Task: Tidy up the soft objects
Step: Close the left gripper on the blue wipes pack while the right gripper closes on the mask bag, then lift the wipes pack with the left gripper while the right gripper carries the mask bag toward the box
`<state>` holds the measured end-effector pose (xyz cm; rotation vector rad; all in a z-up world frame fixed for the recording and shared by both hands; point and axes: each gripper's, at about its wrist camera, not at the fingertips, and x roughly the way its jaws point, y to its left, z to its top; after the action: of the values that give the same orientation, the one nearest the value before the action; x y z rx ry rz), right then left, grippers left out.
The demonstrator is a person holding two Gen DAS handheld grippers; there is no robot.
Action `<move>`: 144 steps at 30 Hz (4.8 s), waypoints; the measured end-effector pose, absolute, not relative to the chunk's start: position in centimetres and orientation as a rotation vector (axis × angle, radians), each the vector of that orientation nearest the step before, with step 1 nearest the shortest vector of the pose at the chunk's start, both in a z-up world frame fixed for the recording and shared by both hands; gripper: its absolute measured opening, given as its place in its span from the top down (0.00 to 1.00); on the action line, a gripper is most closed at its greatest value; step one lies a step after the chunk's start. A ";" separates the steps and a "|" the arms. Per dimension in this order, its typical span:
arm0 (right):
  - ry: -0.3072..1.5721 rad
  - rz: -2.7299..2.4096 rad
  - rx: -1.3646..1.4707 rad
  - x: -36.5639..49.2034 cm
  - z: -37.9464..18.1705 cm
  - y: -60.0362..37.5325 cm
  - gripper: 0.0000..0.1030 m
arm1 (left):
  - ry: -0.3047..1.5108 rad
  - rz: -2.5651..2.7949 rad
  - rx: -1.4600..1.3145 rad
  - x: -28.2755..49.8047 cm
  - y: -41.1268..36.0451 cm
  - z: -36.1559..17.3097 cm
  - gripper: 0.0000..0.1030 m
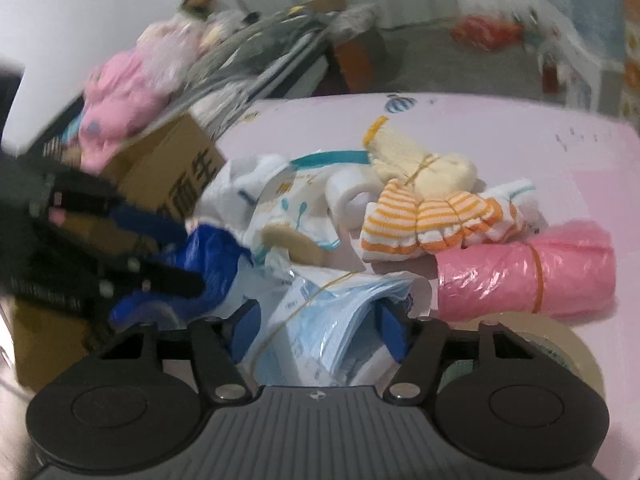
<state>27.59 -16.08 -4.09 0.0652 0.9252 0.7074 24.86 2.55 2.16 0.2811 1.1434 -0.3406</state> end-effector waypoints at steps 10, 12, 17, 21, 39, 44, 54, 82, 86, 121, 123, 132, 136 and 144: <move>0.942 0.654 0.192 27.6 -4.5 -17.6 0.79 | 1.118 -0.346 0.270 24.6 2.9 2.0 0.54; 0.942 0.645 0.230 27.7 -4.6 -18.0 0.84 | 1.117 -0.347 0.269 24.6 3.0 2.0 0.54; 0.935 0.653 0.277 27.6 -5.0 -18.4 0.86 | 1.114 -0.344 0.279 24.4 2.9 2.0 0.54; 0.897 0.626 0.271 27.0 -4.8 -18.0 0.86 | 1.074 -0.345 0.335 23.6 1.8 2.3 0.73; 0.794 0.673 0.306 25.6 -2.3 -19.0 0.86 | 1.043 -0.361 0.363 21.5 0.2 2.8 1.00; 0.793 0.667 0.308 25.7 -2.4 -19.0 0.86 | 1.049 -0.348 0.339 22.0 0.6 3.3 0.99; 0.807 0.669 0.322 26.0 -2.7 -19.5 0.86 | 1.083 -0.335 0.401 22.5 0.3 2.7 0.65; 0.862 0.659 0.354 27.0 -4.2 -19.9 0.86 | 1.245 -0.255 0.402 26.6 0.3 -1.4 0.47; 0.859 0.665 0.366 27.0 -4.2 -19.9 0.86 | 1.214 -0.239 0.402 26.2 0.2 -1.1 0.49; 0.608 0.825 0.529 23.8 3.9 -23.3 0.87 | 0.758 -0.132 0.900 19.1 -4.7 8.0 0.50; 0.606 0.843 0.535 23.7 4.5 -22.9 0.87 | 0.762 -0.121 0.870 18.9 -3.8 8.6 0.50; 0.633 0.917 0.483 23.5 6.2 -17.7 0.87 | 0.748 -0.048 0.844 17.6 0.7 9.6 0.50; 0.655 0.936 0.456 23.4 7.1 -15.1 0.87 | 0.749 -0.025 0.803 17.4 3.1 9.7 0.50; 0.668 0.987 0.389 23.7 10.1 -9.7 0.87 | 0.762 0.048 0.731 17.5 8.2 9.8 0.50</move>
<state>23.69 -9.66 10.12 0.3888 0.6682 0.9871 17.49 8.22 9.77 0.7308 0.7615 0.0482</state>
